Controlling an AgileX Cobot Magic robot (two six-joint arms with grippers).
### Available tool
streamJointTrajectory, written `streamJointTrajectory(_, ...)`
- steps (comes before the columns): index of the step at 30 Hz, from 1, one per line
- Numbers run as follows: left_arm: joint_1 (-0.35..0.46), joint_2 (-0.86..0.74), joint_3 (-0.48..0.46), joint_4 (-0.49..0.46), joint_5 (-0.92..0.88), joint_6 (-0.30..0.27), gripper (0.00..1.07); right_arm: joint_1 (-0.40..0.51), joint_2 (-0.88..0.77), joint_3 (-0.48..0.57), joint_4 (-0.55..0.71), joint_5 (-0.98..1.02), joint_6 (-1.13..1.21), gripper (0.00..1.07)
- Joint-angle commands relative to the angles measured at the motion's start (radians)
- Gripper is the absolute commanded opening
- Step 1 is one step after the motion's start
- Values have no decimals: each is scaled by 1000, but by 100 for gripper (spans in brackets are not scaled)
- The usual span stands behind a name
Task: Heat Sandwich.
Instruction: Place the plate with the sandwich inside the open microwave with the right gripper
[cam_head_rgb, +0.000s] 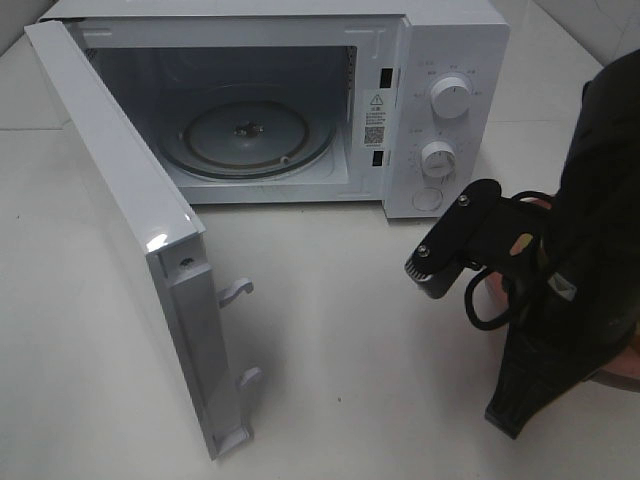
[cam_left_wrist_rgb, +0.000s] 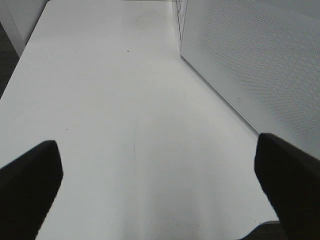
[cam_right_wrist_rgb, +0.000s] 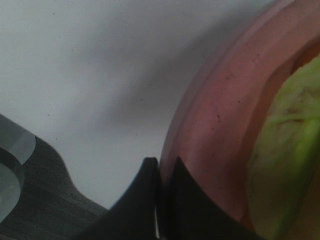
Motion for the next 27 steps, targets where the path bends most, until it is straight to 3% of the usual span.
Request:
streamJointTrajectory(1, 1, -17, 1, -6, -9, -9, 100, 33, -9, 1, -23, 22, 13, 0)
streamJointTrajectory(15, 1, -17, 1, -6, -9, -9, 100, 116, -9, 0, -33, 8, -54, 0)
streamJointTrajectory(27, 1, -17, 1, -6, -9, -9, 100, 116, -9, 0, -41, -63, -221, 0)
